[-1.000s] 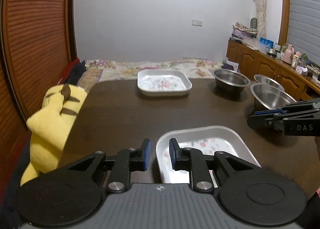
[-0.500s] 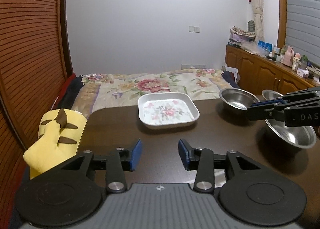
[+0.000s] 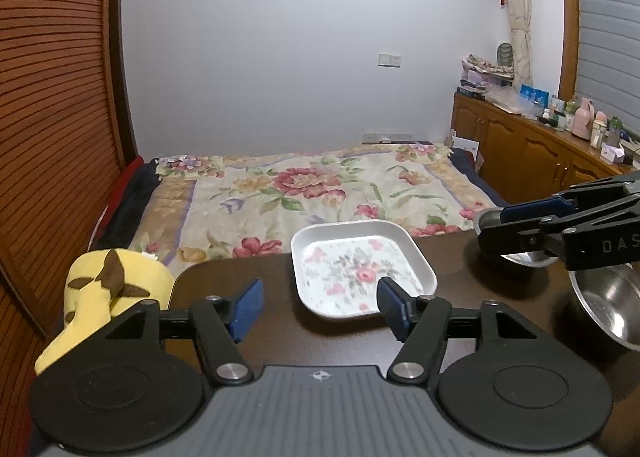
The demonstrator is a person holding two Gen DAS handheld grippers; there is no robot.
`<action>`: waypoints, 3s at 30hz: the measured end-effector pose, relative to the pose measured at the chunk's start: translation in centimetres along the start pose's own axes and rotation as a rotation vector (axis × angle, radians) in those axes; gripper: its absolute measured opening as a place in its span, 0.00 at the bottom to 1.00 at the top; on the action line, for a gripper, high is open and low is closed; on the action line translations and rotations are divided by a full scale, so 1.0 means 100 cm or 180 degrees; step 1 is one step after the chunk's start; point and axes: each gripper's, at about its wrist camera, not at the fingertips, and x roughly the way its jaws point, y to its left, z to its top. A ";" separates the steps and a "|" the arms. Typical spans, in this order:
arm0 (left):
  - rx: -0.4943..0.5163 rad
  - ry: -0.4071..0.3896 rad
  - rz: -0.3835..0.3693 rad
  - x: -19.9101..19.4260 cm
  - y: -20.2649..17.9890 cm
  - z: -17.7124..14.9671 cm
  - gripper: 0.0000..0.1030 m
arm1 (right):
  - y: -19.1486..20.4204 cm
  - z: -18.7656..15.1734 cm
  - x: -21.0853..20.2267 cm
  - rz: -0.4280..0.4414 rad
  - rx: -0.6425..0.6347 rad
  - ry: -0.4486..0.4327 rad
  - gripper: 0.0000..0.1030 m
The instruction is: Organize plates and bowls
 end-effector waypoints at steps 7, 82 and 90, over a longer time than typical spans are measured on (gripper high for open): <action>0.0025 0.0098 -0.0063 0.039 0.009 0.011 0.64 | -0.019 0.014 0.037 -0.0085 0.0115 0.0173 0.48; -0.0105 0.0342 -0.0079 0.054 0.021 0.018 0.10 | -0.031 0.023 0.075 -0.0040 0.0013 0.0751 0.15; -0.0045 0.0192 -0.0063 0.016 0.011 0.024 0.10 | -0.023 0.025 0.041 -0.0032 0.0009 0.0582 0.15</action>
